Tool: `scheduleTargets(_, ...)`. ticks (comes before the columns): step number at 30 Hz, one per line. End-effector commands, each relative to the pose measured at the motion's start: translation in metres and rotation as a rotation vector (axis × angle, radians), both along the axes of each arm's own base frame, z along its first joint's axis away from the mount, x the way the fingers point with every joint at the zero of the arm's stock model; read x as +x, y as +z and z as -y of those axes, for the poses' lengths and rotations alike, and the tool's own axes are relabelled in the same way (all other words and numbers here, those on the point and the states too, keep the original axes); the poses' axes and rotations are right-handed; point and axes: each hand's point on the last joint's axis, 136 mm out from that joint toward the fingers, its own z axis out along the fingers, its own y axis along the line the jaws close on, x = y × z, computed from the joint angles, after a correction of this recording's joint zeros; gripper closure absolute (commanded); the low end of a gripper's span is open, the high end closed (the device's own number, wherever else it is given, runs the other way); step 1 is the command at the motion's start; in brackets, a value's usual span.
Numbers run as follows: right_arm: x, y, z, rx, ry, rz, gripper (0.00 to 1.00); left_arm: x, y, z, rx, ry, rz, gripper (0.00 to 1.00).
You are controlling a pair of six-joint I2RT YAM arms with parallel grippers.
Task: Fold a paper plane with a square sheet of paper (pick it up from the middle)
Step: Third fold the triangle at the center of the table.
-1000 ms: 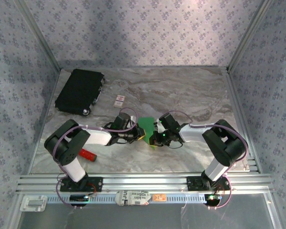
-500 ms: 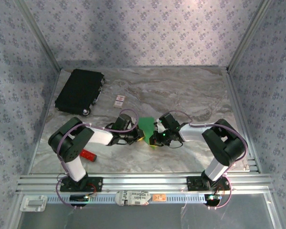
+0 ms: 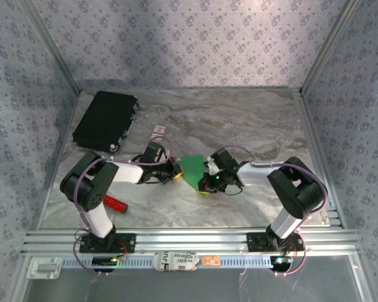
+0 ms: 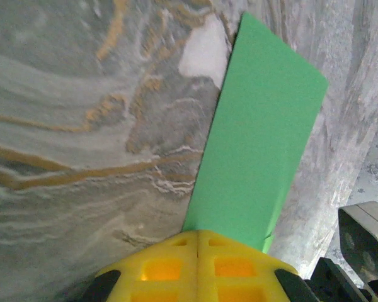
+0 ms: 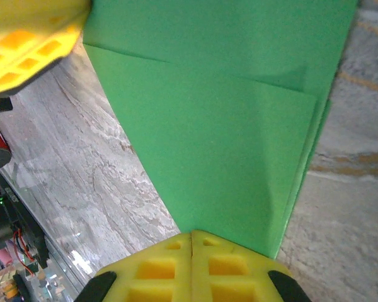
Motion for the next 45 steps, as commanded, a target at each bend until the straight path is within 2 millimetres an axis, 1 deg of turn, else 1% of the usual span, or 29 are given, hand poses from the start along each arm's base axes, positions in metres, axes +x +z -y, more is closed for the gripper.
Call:
scheduleTargets(1, -0.021, -0.027, 0.030, -0.145, -0.012, -0.100, 1.00, 0.002, -0.017, -0.027, 0.117, 0.054, -0.043, 1.00)
scheduleTargets(4, -0.019, -0.025, 0.029, -0.134, -0.015, -0.098, 1.00, 0.006, 0.002, -0.023, 0.090, 0.051, -0.008, 1.00)
scheduleTargets(7, -0.018, -0.023, 0.028, -0.127, -0.016, -0.096, 1.00, 0.009, 0.026, -0.014, 0.058, 0.039, 0.051, 0.99)
scheduleTargets(11, -0.016, -0.022, 0.028, -0.123, -0.018, -0.098, 1.00, 0.002, 0.049, 0.006, 0.024, -0.020, 0.112, 0.97)
scheduleTargets(13, -0.015, -0.021, 0.028, -0.123, -0.020, -0.096, 1.00, -0.007, 0.051, 0.020, 0.002, -0.065, 0.119, 0.97)
scheduleTargets(14, -0.014, -0.022, 0.029, -0.126, -0.023, -0.097, 1.00, -0.011, 0.050, 0.025, -0.006, -0.083, 0.113, 0.97)
scheduleTargets(17, -0.015, -0.022, 0.029, -0.128, -0.004, -0.085, 1.00, -0.021, 0.038, 0.036, -0.003, -0.147, 0.069, 0.97)
scheduleTargets(18, -0.015, -0.023, 0.030, -0.134, 0.003, -0.081, 1.00, -0.022, 0.033, 0.038, -0.002, -0.158, 0.060, 0.97)
scheduleTargets(21, -0.015, -0.024, 0.032, -0.136, -0.001, -0.085, 1.00, -0.024, 0.030, 0.048, -0.034, -0.194, 0.058, 0.96)
scheduleTargets(23, -0.016, -0.024, 0.032, -0.137, -0.003, -0.086, 1.00, -0.025, 0.024, 0.049, -0.014, -0.204, 0.034, 0.93)
scheduleTargets(28, -0.012, -0.018, 0.029, -0.119, 0.001, -0.075, 0.99, -0.027, -0.002, 0.042, 0.048, -0.194, -0.029, 0.94)
scheduleTargets(32, -0.002, 0.004, 0.017, -0.063, 0.027, -0.037, 0.99, -0.033, -0.024, 0.022, 0.148, -0.145, -0.067, 0.94)
scheduleTargets(34, 0.005, 0.018, 0.009, -0.028, 0.028, -0.014, 0.99, -0.036, -0.030, 0.016, 0.160, -0.138, -0.075, 0.95)
scheduleTargets(38, 0.016, 0.029, -0.009, 0.007, 0.034, 0.001, 0.99, -0.042, -0.035, 0.014, 0.159, -0.143, -0.087, 0.95)
scheduleTargets(41, 0.022, 0.024, -0.020, -0.003, 0.040, 0.015, 0.99, -0.045, -0.036, 0.015, 0.153, -0.155, -0.100, 0.95)
scheduleTargets(45, 0.023, 0.004, -0.024, -0.057, 0.021, -0.017, 0.99, -0.043, -0.035, 0.016, 0.147, -0.155, -0.097, 0.95)
